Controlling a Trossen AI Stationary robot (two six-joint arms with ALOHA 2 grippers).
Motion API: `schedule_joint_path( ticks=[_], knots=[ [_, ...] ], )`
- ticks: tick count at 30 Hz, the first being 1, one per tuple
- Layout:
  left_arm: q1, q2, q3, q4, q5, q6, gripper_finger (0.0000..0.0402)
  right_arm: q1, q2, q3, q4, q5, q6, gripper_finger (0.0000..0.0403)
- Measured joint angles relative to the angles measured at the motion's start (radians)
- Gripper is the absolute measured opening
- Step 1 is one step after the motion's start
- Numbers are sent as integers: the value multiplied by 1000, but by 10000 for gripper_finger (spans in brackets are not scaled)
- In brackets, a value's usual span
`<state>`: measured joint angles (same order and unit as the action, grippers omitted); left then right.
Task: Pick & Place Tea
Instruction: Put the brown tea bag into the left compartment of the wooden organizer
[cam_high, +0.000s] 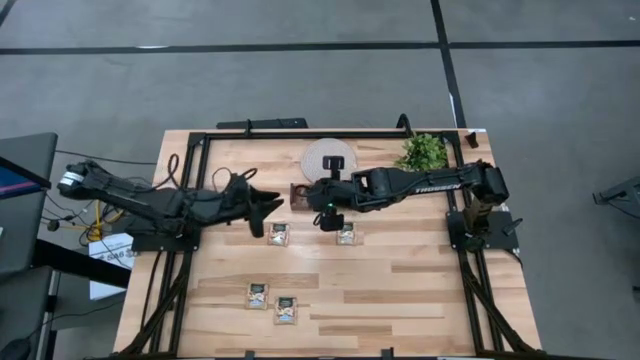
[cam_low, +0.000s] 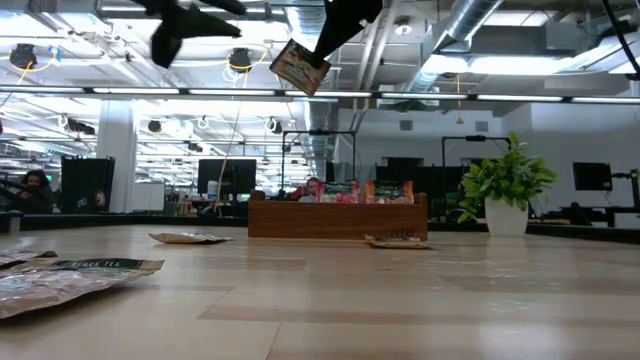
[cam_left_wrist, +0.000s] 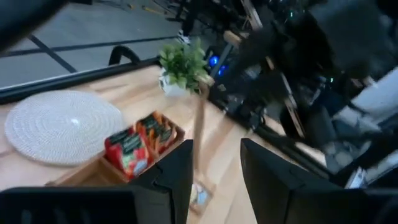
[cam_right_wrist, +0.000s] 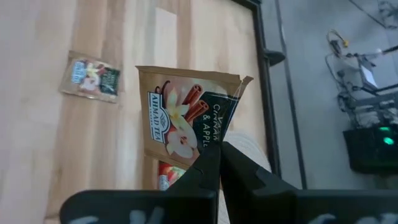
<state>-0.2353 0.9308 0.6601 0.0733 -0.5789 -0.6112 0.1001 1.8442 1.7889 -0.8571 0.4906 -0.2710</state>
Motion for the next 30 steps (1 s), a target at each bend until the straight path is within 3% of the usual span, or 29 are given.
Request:
schedule_joint_path(
  ticks=[6,13,19,30],
  knots=[
    [96,124,17,139,147,1,135,1,0,0,19,-45,-51,0],
    [131,265,116,139,219,86,149,1,0,0,27,-65,-76,0],
    [131,309,158,138,224,149,149,1,0,0,26,-66,-78,0],
    [139,313,159,77,188,120,149,4,0,0,15,-68,-78,0]
  ],
)
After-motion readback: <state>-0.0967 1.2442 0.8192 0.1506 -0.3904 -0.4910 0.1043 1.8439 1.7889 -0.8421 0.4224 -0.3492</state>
